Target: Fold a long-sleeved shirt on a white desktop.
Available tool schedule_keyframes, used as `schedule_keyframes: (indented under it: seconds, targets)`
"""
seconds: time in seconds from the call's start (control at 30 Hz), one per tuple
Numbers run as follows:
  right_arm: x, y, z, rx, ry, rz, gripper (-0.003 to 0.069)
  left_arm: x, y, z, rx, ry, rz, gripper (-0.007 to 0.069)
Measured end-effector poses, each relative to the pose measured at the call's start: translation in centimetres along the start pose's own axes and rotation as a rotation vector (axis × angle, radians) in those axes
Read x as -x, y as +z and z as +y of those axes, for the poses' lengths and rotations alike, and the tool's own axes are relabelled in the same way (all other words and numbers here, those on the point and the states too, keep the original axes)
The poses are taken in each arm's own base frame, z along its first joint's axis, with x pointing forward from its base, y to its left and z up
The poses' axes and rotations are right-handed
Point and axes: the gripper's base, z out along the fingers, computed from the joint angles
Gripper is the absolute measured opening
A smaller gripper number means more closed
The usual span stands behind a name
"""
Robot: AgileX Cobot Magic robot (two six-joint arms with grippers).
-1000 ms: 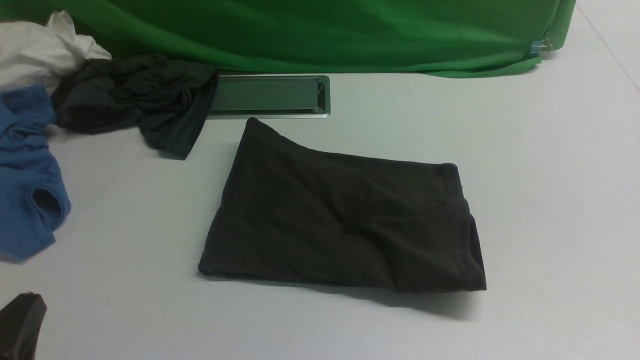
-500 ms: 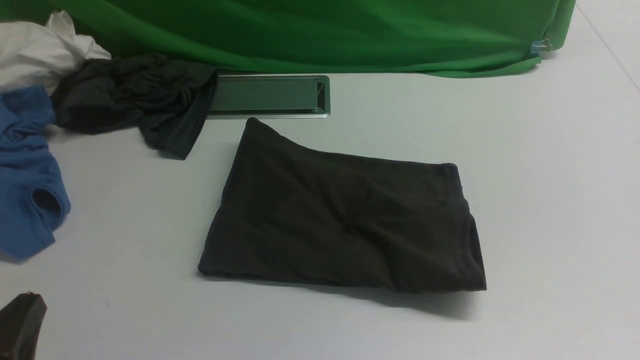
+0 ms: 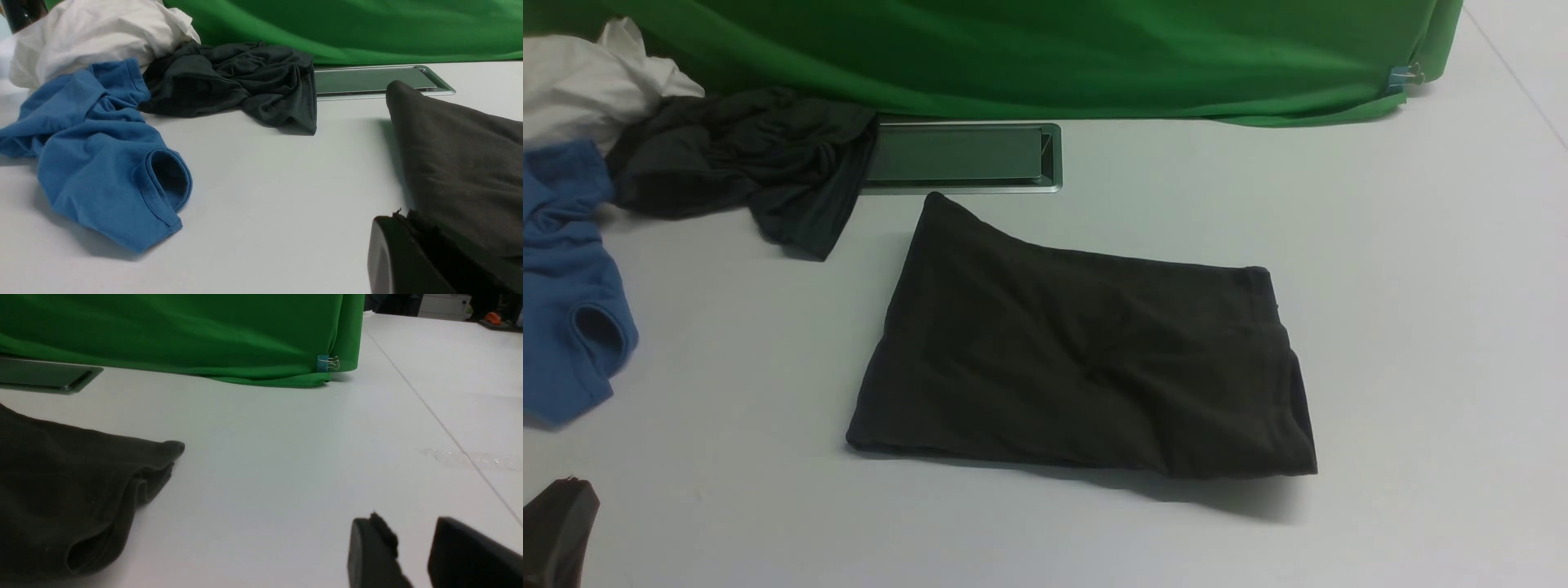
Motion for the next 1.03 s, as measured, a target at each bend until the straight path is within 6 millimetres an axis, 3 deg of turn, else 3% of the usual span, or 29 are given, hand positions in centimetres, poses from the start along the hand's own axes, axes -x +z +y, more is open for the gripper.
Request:
schedule_keyframes:
  seconds: [1.03]
  targets:
    - [0.00,0.00,0.00,0.000,0.000,0.000,0.0242,0.01,0.00,-0.17,-0.030,0.005,-0.002,0.0020]
